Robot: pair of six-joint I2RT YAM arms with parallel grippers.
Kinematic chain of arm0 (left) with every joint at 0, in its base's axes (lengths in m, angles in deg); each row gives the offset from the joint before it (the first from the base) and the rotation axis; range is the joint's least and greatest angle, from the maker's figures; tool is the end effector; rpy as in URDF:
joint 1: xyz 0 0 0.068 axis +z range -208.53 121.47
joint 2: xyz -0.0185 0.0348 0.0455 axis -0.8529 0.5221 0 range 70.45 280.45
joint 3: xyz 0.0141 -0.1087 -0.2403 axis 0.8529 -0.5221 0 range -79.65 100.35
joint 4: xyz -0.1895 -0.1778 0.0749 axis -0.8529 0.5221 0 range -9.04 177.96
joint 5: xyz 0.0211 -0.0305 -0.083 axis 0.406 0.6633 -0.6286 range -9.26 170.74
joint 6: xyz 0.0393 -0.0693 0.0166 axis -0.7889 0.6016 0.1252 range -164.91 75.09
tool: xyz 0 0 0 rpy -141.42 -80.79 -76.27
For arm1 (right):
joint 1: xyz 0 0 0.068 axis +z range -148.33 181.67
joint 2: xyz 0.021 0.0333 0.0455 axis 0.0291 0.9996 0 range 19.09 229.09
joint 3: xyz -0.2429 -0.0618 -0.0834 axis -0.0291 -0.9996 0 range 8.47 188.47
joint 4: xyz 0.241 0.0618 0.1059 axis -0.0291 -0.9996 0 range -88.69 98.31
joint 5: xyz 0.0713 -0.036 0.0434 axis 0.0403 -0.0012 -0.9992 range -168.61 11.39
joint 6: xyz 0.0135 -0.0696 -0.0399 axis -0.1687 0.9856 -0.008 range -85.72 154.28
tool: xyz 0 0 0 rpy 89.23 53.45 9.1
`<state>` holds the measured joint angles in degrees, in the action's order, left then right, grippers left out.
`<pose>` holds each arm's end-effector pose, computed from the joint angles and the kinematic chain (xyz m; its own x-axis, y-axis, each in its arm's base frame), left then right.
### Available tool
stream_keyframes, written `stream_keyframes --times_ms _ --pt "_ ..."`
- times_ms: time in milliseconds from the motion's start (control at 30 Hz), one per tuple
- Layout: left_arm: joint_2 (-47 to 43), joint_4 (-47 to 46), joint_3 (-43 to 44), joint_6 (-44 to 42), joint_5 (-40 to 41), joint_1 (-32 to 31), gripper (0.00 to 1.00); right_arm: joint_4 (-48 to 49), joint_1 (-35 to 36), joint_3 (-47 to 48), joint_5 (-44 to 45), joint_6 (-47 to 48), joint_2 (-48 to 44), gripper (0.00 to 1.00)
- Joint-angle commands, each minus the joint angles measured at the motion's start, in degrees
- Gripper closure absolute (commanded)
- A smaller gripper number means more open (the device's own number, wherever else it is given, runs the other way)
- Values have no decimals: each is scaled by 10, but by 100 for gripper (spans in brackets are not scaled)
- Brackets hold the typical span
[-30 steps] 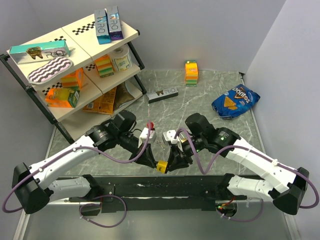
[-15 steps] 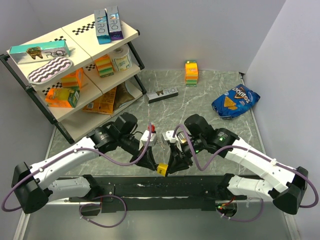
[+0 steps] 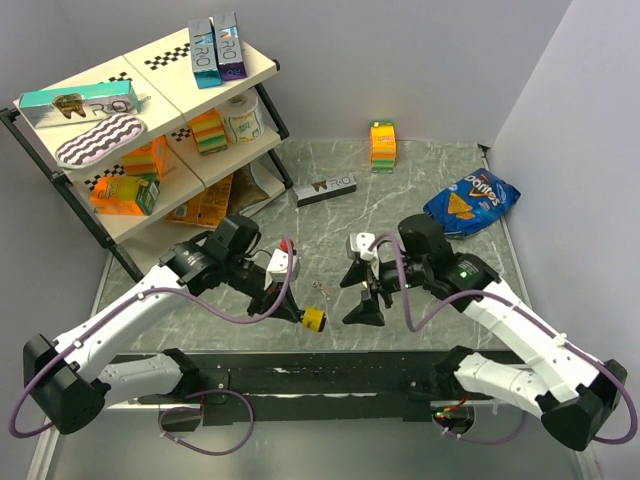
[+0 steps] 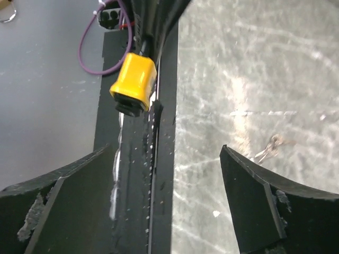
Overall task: Lock with the key
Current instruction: Place the lock at the center of the board.
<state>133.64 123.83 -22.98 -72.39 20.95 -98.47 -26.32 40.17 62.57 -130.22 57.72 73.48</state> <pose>0.1418 -0.1983 0.2887 -0.1684 0.4440 -0.8801 0.9378 -0.2030 -0.2818 0.1401 0.1820 0.3121 -0.0572 -0.3612 -0.9307 -0.9943 -0.0630 0.0855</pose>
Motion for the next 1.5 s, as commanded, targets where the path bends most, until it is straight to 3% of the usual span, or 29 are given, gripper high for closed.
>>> stream_keyframes --times_ms 0,233,633,767,933,1033,1100,1133,1200,1233,1267,1333,1367,1400,1467 --pt "7 3 39 -36 12 0 99 -5 -3 28 23 -55 35 9" --pt "14 -40 37 8 48 0 99 25 12 45 33 -144 74 6" --pt "20 -74 32 40 39 0 99 111 57 36 54 -118 102 8" --pt "25 -81 30 52 34 0 99 117 70 36 50 -90 112 17" --pt "23 -106 28 82 44 0 99 115 82 28 69 -74 113 21" --pt "18 -116 20 94 45 2 99 118 83 22 76 -74 109 33" --pt "15 -123 14 103 47 5 99 120 83 20 78 -73 108 49" --pt "14 -123 13 106 47 8 99 121 83 18 78 -74 108 63" --pt "11 -129 13 124 61 14 99 123 83 19 82 -75 106 78" --pt "11 -135 13 137 68 22 98 126 82 20 92 -77 106 95" --pt "10 -143 9 171 75 30 86 127 81 21 101 -80 107 100" --pt "0 -183 7 226 119 58 67 140 71 21 115 -98 104 100" --pt "-6 -203 1 322 140 71 56 147 62 22 126 -109 103 100" --pt "-18 -238 -1 361 151 85 37 162 37 23 126 -138 99 100" --pt "-28 -268 -10 461 178 112 22 184 7 23 135 -171 86 100"
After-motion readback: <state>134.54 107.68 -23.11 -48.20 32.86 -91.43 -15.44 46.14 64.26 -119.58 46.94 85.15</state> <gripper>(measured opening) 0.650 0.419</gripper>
